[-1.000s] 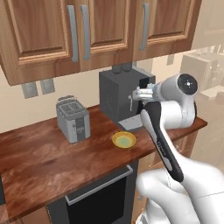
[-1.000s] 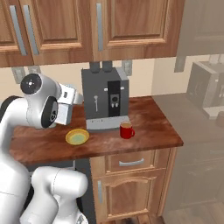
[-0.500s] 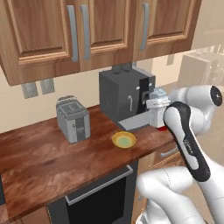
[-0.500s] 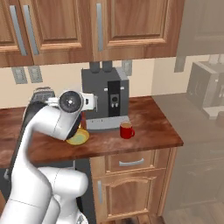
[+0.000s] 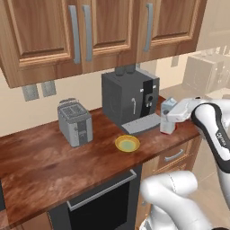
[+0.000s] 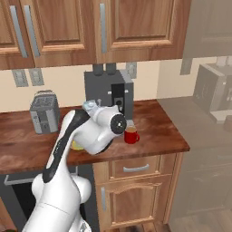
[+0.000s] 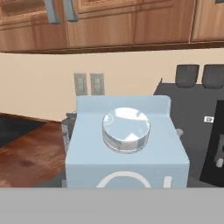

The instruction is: Take a sugar cube from the saucer and place it inside the coffee. Then, grab milk from the fridge and place it next to the coffee on the counter to sweeten the coffee.

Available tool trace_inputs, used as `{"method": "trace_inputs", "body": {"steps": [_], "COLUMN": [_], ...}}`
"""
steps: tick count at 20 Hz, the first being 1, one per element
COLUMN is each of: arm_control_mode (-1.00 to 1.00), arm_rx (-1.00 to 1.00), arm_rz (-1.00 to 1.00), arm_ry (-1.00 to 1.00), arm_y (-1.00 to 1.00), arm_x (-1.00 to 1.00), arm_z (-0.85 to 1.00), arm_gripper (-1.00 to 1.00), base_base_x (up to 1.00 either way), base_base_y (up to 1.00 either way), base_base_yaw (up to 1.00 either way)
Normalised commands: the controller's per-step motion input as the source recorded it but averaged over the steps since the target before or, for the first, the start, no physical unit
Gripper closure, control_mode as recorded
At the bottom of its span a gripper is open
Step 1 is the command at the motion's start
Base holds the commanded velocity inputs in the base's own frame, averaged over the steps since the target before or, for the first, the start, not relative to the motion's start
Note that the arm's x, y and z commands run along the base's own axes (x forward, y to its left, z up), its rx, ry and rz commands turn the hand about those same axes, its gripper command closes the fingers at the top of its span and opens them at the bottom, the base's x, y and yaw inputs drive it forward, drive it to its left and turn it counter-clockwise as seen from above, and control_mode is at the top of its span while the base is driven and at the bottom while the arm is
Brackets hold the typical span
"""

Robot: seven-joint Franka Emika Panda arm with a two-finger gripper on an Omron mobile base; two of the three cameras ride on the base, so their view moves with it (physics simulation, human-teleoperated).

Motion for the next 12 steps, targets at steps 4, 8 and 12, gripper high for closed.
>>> {"method": "trace_inputs", "body": {"steps": [4,8,12], "arm_control_mode": [-1.0,-1.0,-1.0], "arm_rx": [0.0,0.0,0.0], "arm_rz": [0.09,0.0,0.0], "arm_ry": [0.0,0.0,0.0], "arm_y": [-0.19,-0.21,-0.25], "arm_x": [0.3,0.13,0.01], "arm_z": [-0.1,-0.16,-0.33], "arm_gripper": [1.0,1.0,1.0], "base_base_x": [0.0,0.0,0.0], "base_base_y": [0.0,0.0,0.0], "base_base_yaw": [0.0,0.0,0.0]}}
